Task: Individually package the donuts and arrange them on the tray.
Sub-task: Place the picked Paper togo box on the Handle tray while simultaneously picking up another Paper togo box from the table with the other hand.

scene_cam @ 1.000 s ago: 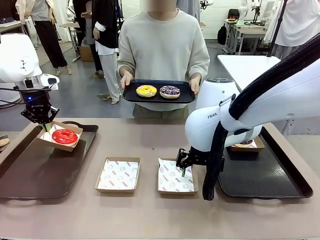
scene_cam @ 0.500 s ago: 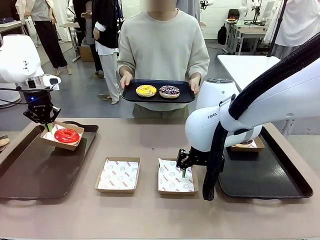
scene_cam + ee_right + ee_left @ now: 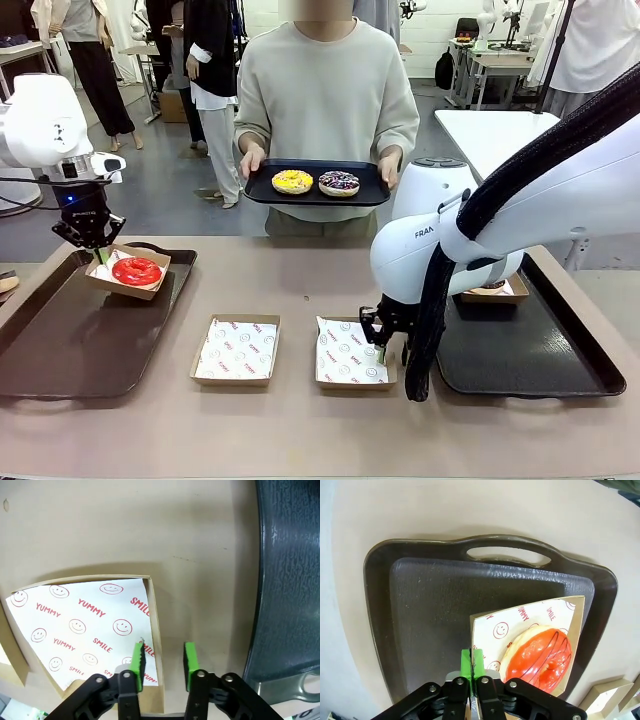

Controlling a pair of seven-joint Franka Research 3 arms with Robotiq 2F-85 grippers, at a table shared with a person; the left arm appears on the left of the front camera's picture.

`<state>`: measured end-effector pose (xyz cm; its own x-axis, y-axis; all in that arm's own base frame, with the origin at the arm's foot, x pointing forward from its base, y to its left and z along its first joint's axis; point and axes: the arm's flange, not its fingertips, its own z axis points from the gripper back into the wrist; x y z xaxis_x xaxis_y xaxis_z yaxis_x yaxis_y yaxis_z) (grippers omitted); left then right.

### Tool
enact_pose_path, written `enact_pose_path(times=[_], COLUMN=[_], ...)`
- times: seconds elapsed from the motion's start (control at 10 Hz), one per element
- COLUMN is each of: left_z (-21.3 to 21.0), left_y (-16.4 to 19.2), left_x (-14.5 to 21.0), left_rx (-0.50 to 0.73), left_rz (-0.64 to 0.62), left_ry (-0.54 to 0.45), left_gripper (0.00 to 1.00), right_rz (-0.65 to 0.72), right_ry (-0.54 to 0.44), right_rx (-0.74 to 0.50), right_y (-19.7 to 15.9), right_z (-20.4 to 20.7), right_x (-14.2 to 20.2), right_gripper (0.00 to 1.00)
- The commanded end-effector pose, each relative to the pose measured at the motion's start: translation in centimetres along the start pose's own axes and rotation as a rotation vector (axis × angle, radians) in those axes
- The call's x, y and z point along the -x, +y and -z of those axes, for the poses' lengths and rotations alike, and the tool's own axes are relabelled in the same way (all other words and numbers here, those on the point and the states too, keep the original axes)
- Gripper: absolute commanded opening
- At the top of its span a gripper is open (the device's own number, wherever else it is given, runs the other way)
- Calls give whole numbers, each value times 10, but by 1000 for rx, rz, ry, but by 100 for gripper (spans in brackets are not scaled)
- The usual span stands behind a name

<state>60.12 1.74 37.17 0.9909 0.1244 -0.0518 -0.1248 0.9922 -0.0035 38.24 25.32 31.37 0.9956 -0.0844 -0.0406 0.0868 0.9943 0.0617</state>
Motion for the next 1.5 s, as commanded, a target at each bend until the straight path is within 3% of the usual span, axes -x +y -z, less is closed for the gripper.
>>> enact_pose_path(times=[0.0, 0.1, 0.2, 0.3, 0.4, 0.7, 0.8, 0.9, 1.0, 1.1, 1.4], left_z=[-4, -4, -4, -3, -2, -6, -8, -9, -10, -13, -34], left_y=[-3, -2, -2, -3, -3, 0, 1, 2, 3, 5, 22], left_x=[-6, -6, -6, -7, -7, -4, -2, 1, 5, 10, 61], left_rx=[8, 8, 8, 9, 9, 22, 30, 39, 58, 83, 261], left_rz=[-17, -19, -21, -22, -21, -15, -13, -8, 4, 19, 126], left_ry=[11, 11, 11, 15, 18, 13, 8, 6, 6, 2, -56], left_gripper=[56, 56, 100, 60, 100, 98, 70, 100, 88, 100, 100], right_rz=[-11, -6, -5, -5, -2, 1, 1, 1, 1, 4, -4], right_ry=[-4, -6, -7, -7, -7, -10, -12, -12, -11, -16, -45], right_rx=[-23, -25, -24, -24, -23, -23, -24, -24, -24, -32, -54], right_y=[0, 0, 0, 0, 0, -1, 0, 0, 0, -2, -8], right_z=[3, 3, 3, 3, 3, 2, 1, 1, 0, -5, -54], right_x=[-1, -2, -1, -1, -1, -1, -1, -2, -3, -5, -15], right_gripper=[0, 0, 0, 0, 0, 0, 0, 0, 0, 0, 0])
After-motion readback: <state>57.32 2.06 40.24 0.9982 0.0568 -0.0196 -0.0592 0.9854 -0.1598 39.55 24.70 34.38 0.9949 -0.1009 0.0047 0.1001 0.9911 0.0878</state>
